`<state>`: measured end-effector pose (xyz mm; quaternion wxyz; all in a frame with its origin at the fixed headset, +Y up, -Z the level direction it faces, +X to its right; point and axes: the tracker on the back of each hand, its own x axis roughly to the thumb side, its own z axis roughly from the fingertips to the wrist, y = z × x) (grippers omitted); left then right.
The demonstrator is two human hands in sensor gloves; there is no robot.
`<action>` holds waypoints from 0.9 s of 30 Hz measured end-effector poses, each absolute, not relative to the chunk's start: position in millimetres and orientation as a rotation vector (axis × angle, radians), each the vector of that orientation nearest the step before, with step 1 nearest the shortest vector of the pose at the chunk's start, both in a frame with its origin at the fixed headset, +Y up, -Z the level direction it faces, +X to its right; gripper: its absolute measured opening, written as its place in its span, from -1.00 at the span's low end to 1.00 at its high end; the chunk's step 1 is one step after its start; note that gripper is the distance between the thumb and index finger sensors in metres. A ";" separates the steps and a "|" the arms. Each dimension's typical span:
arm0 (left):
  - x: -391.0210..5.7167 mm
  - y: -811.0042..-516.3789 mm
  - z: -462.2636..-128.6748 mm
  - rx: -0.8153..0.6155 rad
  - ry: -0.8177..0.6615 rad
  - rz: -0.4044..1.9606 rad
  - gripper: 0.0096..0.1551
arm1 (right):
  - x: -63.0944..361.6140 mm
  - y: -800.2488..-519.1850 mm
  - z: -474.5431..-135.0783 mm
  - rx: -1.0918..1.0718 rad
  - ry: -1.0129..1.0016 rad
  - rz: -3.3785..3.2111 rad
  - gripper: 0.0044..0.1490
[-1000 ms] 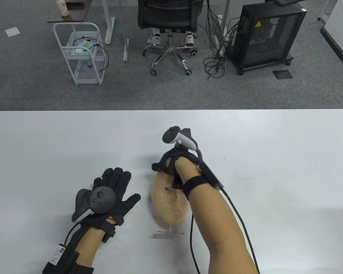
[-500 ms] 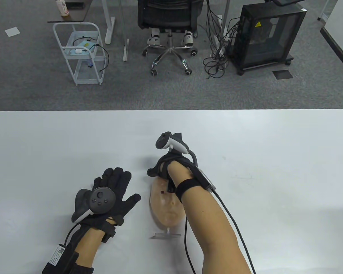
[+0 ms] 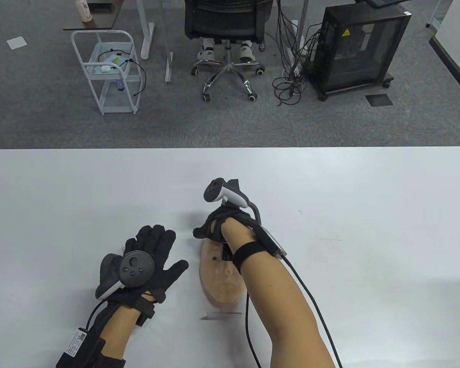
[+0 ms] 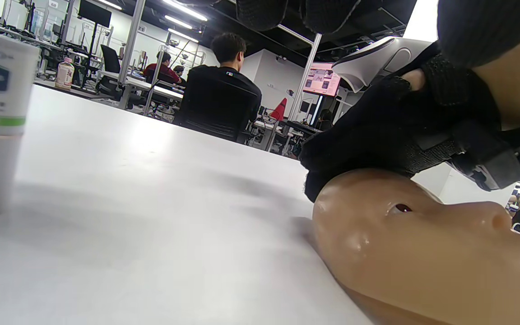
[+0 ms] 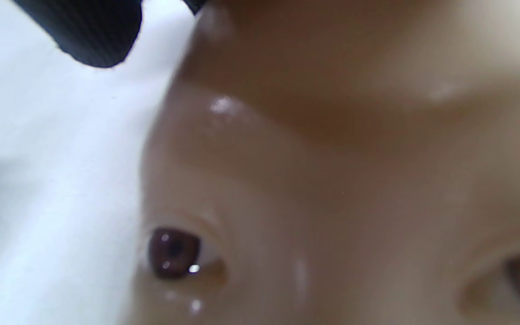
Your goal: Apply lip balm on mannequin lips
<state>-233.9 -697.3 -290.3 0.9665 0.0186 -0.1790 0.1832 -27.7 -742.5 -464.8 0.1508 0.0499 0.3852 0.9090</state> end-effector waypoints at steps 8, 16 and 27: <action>-232.7 -698.2 -290.4 0.032 -0.363 0.363 0.01 | -20.6 -728.3 -460.5 0.174 1.003 2.652 -0.06; -231.8 -699.0 -290.6 0.029 -0.367 0.363 0.01 | 33.8 -672.7 -392.7 0.412 0.199 2.710 -0.04; -247.9 -693.5 -292.2 0.058 -0.298 0.353 0.00 | 119.7 -675.9 -291.6 0.521 -0.226 2.693 0.09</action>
